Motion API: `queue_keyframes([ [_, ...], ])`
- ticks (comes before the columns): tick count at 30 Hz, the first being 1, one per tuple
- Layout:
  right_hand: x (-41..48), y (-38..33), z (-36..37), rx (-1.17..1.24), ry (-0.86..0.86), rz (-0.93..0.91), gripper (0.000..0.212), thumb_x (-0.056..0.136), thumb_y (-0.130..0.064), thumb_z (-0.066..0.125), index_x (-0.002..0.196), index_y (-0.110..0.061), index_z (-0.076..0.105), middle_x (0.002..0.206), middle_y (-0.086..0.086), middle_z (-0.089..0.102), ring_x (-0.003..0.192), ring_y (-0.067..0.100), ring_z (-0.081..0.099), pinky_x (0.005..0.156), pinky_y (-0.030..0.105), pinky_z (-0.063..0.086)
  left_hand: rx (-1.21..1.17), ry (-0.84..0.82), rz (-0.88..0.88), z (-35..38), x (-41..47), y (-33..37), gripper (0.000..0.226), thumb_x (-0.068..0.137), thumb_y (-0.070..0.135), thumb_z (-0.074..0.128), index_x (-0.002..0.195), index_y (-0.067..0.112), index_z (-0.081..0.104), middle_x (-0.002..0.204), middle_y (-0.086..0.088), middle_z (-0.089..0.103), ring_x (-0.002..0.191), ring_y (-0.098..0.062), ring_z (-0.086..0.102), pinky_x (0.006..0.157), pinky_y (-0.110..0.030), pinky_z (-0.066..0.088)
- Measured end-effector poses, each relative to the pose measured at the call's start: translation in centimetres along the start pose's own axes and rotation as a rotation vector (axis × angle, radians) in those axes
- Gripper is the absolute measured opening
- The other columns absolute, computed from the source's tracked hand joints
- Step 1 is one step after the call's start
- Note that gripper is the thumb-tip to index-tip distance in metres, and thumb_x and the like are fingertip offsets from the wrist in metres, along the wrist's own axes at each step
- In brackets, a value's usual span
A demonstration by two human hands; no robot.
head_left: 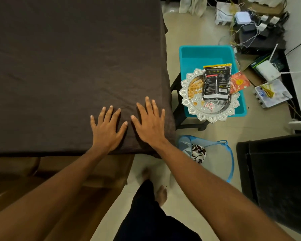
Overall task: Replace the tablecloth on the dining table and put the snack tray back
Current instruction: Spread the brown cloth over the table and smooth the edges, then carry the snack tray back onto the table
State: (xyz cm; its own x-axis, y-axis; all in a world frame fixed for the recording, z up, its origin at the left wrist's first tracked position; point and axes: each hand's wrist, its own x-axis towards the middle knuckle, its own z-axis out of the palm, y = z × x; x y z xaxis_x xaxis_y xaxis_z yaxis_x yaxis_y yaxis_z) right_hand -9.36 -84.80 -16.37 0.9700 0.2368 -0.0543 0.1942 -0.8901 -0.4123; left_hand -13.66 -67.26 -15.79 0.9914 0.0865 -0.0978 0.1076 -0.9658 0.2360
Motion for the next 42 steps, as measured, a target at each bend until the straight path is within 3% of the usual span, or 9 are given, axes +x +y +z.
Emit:
queue_keyframes([
  [3,4.6,0.3,0.1,-0.132,-0.039,-0.060,0.061,0.102,-0.060,0.030,0.155,-0.030,0.032,0.168,0.006,0.014,0.155,0.028,0.008,0.119,0.067,0.009,0.010,0.031,0.005,0.1,3.8,0.2,0.062,0.099,0.060,0.035,0.153,0.029,0.033,0.164,-0.003,0.022,0.153,-0.028,0.010,0.114,-0.068,0.007],
  [10,4.0,5.1,-0.4,-0.032,-0.002,0.069,0.065,0.101,-0.061,0.032,0.159,-0.032,0.024,0.169,0.002,0.012,0.155,0.025,0.012,0.116,0.053,0.033,0.064,-0.072,0.164,1.9,7.1,3.2,0.067,0.100,0.060,0.023,0.159,0.030,0.016,0.167,-0.003,0.007,0.154,-0.029,0.000,0.115,-0.069,-0.001],
  [15,1.2,8.6,-1.8,0.148,0.036,0.139,0.055,0.101,-0.052,0.043,0.150,-0.027,0.044,0.163,0.006,0.029,0.147,0.026,0.031,0.113,0.041,0.033,0.059,-0.118,0.367,2.9,6.0,7.2,0.065,0.100,0.060,0.028,0.156,0.028,0.026,0.166,-0.005,0.014,0.154,-0.026,0.006,0.117,-0.065,0.000],
  [19,2.0,14.4,-4.3,0.336,0.230,0.405,0.040,0.096,-0.037,0.058,0.132,-0.018,0.063,0.148,0.010,0.047,0.137,0.026,0.042,0.113,0.041,0.035,-0.159,-0.092,0.422,2.7,10.4,10.9,0.058,0.098,0.052,0.040,0.147,0.021,0.044,0.159,-0.010,0.034,0.151,-0.026,0.021,0.120,-0.056,0.015],
  [25,4.2,24.3,-9.6,0.279,0.433,0.644,0.034,0.091,-0.019,0.068,0.125,-0.017,0.065,0.133,0.009,0.054,0.124,0.027,0.049,0.105,0.037,0.040,-0.387,-0.100,0.601,2.9,17.2,18.7,0.046,0.092,0.029,0.057,0.132,0.008,0.059,0.138,-0.014,0.056,0.132,-0.030,0.047,0.110,-0.047,0.040],
  [28,5.1,29.5,-10.8,0.371,0.479,0.850,0.038,0.092,-0.019,0.068,0.129,-0.017,0.062,0.130,0.009,0.054,0.121,0.027,0.050,0.104,0.035,0.040,-0.381,-0.229,0.462,4.5,21.5,22.4,0.055,0.089,0.037,0.053,0.135,0.007,0.053,0.134,-0.015,0.055,0.124,-0.032,0.050,0.104,-0.047,0.044],
  [34,6.7,36.8,-9.7,0.741,0.416,1.226,0.045,0.093,-0.027,0.066,0.137,-0.021,0.056,0.128,0.005,0.059,0.104,0.020,0.061,0.091,0.036,0.052,-0.664,-0.440,-0.192,7.6,27.5,26.0,0.057,0.094,0.026,0.063,0.144,0.009,0.041,0.135,-0.011,0.055,0.121,-0.027,0.054,0.096,-0.031,0.042],
  [39,7.4,38.8,-8.3,0.907,0.439,1.313,0.041,0.095,-0.025,0.064,0.135,-0.016,0.060,0.116,0.002,0.064,0.096,0.017,0.063,0.086,0.035,0.054,-0.809,-0.588,-0.476,11.0,29.2,24.6,0.015,0.092,0.014,0.058,0.095,0.028,0.059,0.104,-0.011,0.069,0.075,-0.018,0.061,0.069,-0.035,0.052],
  [42,7.5,39.5,-7.9,0.931,0.425,1.353,0.029,0.094,-0.022,0.063,0.121,-0.015,0.069,0.106,0.007,0.070,0.094,0.024,0.068,0.079,0.034,0.053,-0.877,-0.610,-0.519,10.6,29.1,25.0,0.021,0.093,0.003,0.055,0.103,0.021,0.059,0.087,-0.004,0.065,0.067,-0.013,0.059,0.067,-0.034,0.054],
])
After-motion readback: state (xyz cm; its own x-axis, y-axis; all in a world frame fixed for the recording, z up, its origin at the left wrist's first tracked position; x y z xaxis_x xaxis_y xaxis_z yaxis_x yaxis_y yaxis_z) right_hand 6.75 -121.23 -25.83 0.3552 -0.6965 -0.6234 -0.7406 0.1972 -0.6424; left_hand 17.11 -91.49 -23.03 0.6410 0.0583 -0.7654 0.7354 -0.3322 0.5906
